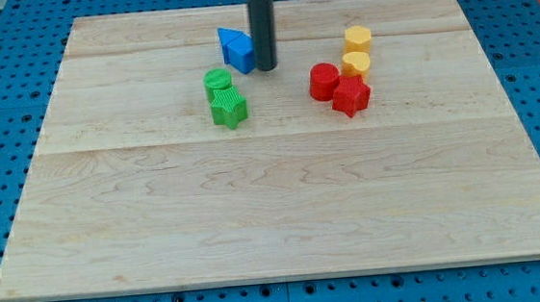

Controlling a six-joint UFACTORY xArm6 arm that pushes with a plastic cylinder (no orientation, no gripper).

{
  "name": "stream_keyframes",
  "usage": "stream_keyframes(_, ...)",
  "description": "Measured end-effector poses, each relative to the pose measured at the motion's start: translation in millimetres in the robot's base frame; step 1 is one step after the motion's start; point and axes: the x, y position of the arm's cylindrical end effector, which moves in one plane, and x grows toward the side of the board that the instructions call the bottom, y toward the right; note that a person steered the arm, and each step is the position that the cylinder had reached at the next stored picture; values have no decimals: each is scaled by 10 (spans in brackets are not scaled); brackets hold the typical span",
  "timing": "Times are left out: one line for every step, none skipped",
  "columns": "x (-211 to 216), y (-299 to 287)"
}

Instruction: Place the red circle at the bottom right of the red star

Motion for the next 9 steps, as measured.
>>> stream_keyframes(-2, 527)
stream_keyframes(105, 670)
stream_keyframes(265, 429)
stream_keyframes(615, 432)
stream_keyframes(748, 278)
stream_keyframes(952, 116)
stream_keyframes(1105, 415)
stream_keyframes(1282, 404)
stream_keyframes(1364, 417)
